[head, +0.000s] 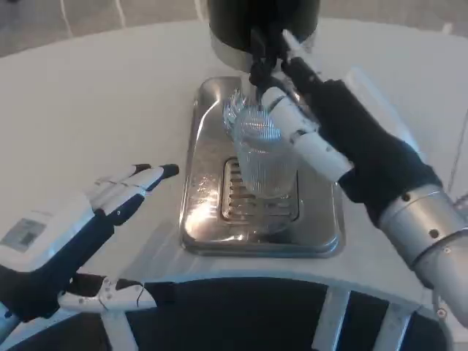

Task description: Grasp the cup under the faucet to collect the drink, then remove the cup.

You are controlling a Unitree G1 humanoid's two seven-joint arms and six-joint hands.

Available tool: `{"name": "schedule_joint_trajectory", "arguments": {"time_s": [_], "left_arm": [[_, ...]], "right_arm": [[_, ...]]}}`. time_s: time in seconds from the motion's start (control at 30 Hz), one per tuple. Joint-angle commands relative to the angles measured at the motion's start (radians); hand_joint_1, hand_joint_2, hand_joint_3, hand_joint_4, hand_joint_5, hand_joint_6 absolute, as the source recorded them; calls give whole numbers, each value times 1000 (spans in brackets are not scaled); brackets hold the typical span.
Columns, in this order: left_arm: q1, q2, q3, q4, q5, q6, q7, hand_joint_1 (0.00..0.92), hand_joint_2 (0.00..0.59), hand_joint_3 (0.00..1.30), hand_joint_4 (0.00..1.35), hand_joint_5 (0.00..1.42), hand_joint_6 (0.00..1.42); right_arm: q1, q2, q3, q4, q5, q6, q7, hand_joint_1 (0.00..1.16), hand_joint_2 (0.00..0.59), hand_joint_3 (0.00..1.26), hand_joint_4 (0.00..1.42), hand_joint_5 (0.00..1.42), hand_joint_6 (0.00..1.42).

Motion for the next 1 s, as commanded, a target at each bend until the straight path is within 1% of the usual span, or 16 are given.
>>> {"name": "schedule_joint_trajectory", "arguments": {"time_s": [0.03,0.3,0.73,0.87,1.0], "left_arm": [[0,2,0,6,-15,17,-24,130,77,84,0,50,128],[25,6,11,-8,-21,19,-29,124,75,85,0,50,128],[46,15,16,-12,-26,16,-30,113,70,91,0,50,128],[59,19,24,-10,-27,7,-27,110,66,94,0,50,128],[73,22,35,-5,-28,-1,-23,109,65,95,0,50,128]], "right_arm": [[-29,-7,17,-4,14,25,-18,28,560,0,0,0,0],[-54,-15,41,8,38,45,-37,26,560,0,0,0,0],[-77,-34,31,59,119,43,-81,24,560,0,0,0,0],[-82,-41,38,68,142,48,-89,24,560,0,0,0,0],[-95,-53,53,75,154,59,-80,22,560,0,0,0,0]]}}
